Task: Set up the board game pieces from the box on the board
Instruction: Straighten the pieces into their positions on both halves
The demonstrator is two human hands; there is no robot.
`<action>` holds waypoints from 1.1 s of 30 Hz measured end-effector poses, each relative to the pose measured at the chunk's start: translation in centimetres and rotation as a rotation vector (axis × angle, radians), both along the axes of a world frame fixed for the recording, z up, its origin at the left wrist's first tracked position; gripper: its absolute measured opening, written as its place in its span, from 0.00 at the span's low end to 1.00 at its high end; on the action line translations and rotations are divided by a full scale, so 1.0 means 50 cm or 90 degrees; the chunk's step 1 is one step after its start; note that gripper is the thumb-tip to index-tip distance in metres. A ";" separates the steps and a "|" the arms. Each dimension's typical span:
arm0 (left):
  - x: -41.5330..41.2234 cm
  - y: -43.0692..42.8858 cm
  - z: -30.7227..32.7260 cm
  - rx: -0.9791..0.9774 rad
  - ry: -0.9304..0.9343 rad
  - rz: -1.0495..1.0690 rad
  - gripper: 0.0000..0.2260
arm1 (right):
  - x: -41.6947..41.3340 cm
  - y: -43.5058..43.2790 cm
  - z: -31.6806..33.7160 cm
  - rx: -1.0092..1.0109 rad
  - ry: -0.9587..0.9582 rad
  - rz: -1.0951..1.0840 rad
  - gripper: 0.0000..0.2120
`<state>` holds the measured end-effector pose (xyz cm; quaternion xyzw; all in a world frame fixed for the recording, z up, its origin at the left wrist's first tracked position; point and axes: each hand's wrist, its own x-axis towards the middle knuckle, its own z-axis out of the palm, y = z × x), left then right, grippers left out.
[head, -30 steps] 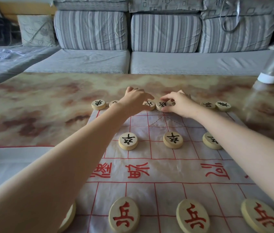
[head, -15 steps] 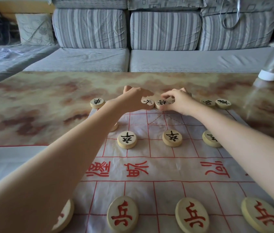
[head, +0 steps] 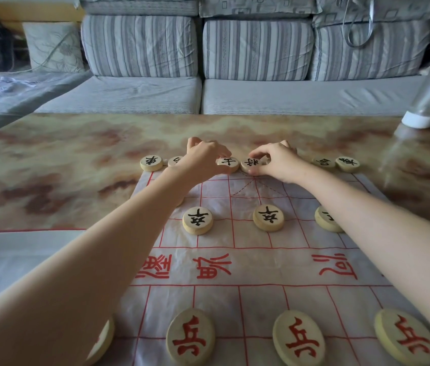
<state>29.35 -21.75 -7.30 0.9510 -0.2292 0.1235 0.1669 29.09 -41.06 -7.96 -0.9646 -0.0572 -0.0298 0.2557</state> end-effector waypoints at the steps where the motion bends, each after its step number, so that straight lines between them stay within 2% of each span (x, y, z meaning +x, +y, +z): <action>1: 0.000 0.000 -0.001 -0.001 -0.002 0.003 0.19 | 0.001 -0.001 -0.001 0.001 0.003 0.000 0.25; 15: 0.004 -0.004 -0.007 0.004 0.011 0.019 0.19 | 0.012 -0.002 -0.008 -0.016 -0.007 -0.011 0.26; 19: 0.005 -0.004 -0.008 0.003 0.027 0.024 0.21 | -0.005 -0.013 0.006 -0.039 0.001 0.006 0.33; 20: 0.003 -0.005 -0.007 0.001 0.032 0.021 0.21 | -0.007 -0.029 0.014 -0.023 -0.003 -0.002 0.32; 22: -0.003 -0.011 -0.002 -0.013 0.026 0.010 0.19 | -0.013 -0.073 0.036 0.020 -0.017 -0.027 0.24; 25: -0.009 -0.038 0.013 -0.036 0.000 -0.018 0.17 | -0.028 -0.143 0.066 0.025 -0.044 -0.038 0.18; 33: -0.014 -0.174 0.031 0.034 0.021 -0.048 0.20 | -0.050 -0.205 0.051 -0.001 0.013 -0.027 0.21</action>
